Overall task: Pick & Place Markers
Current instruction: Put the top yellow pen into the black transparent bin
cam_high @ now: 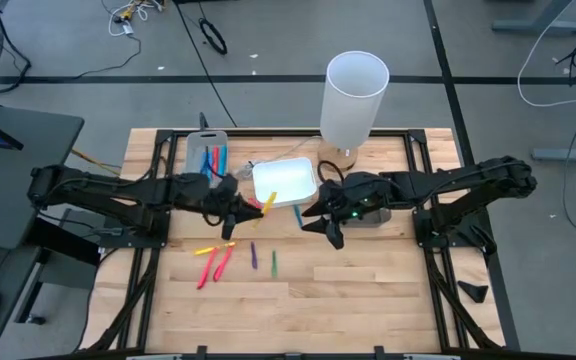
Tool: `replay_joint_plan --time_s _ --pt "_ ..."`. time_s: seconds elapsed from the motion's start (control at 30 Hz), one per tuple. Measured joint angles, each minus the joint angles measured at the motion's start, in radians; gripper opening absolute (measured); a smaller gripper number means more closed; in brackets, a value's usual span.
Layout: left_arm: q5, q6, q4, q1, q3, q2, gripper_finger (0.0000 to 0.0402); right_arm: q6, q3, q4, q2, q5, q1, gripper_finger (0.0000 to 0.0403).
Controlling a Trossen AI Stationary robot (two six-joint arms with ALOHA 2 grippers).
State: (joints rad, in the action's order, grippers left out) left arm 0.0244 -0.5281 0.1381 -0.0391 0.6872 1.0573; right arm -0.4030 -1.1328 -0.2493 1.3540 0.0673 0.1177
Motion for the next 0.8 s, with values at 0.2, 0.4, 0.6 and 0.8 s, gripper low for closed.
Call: replay_joint_plan --time_s 0.2,0.4,0.6,0.8 --pt "-0.050 0.049 0.190 0.000 0.000 0.000 0.0022 -0.048 0.000 0.079 0.000 -0.009 0.000 0.0206" --pt "-0.073 0.089 0.336 0.000 0.000 0.000 0.0022 -0.059 0.000 0.196 0.000 -0.058 0.000 0.0246" --pt "-0.084 0.101 0.402 0.001 0.000 0.000 0.0022 0.005 0.000 0.270 0.000 -0.060 0.000 0.0268" --pt "-0.083 0.106 0.434 0.000 0.010 0.002 0.0022 0.019 0.000 0.280 0.000 -0.060 0.000 0.0264"
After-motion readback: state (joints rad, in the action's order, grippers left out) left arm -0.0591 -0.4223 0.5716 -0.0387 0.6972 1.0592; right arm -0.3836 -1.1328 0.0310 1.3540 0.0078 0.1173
